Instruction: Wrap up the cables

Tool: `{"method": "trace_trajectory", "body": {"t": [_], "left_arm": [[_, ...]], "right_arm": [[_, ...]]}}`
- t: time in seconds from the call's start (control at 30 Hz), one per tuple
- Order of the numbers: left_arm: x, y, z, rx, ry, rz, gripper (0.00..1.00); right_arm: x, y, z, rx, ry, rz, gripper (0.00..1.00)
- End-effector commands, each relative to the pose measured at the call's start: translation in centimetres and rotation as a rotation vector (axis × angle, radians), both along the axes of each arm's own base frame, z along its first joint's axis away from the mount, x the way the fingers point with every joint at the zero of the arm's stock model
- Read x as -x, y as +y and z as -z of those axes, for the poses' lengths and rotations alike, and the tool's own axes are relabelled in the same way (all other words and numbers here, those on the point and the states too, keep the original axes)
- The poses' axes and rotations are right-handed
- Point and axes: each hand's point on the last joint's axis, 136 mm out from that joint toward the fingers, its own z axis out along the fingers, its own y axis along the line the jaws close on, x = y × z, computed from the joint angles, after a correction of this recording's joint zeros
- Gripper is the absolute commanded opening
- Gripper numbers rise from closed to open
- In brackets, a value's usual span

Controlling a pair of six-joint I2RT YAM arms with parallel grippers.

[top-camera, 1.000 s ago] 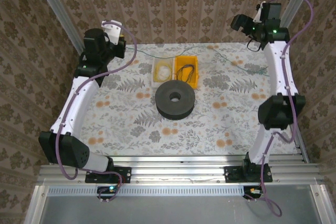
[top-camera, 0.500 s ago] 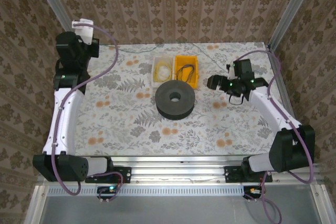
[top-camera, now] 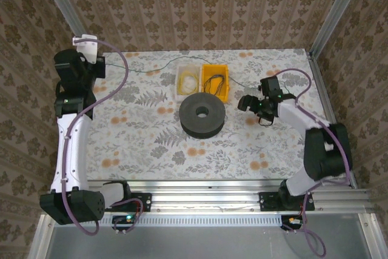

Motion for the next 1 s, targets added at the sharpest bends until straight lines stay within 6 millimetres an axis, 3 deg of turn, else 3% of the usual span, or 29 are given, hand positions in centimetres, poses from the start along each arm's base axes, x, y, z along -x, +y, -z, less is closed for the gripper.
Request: {"method": "trace_trajectory", "body": {"t": [0.0, 0.2, 0.33, 0.57, 0.67, 0.8, 0.97], "left_arm": [[0.5, -1.0, -0.5, 0.033, -0.018, 0.052, 0.0], [0.5, -2.8, -0.3, 0.043, -0.011, 0.115, 0.0], [0.5, -5.0, 0.0, 0.037, 0.0, 0.192, 0.0], [0.6, -10.5, -0.1, 0.036, 0.007, 0.391, 0.0], [1.0, -11.9, -0.7, 0.023, 0.009, 0.429, 0.0], [2.5, -12.2, -1.4, 0.009, 0.011, 0.443, 0.0], [5.7, -12.0, -1.3, 0.008, 0.032, 0.463, 0.0]], "right_arm": [[-4.4, -1.2, -0.1, -0.029, -0.05, 0.08, 0.96], [-10.7, -0.8, 1.2, -0.087, -0.042, 0.11, 0.95], [-14.5, -1.7, 2.4, -0.095, -0.043, 0.146, 0.95], [-19.5, -5.3, 3.1, -0.081, -0.05, 0.218, 0.95], [-21.1, -7.3, 3.0, -0.08, -0.06, 0.239, 0.94], [-22.6, -9.5, 3.5, -0.082, -0.037, 0.241, 0.94], [-25.4, -9.9, 2.8, -0.097, -0.045, 0.2, 0.94]]}}
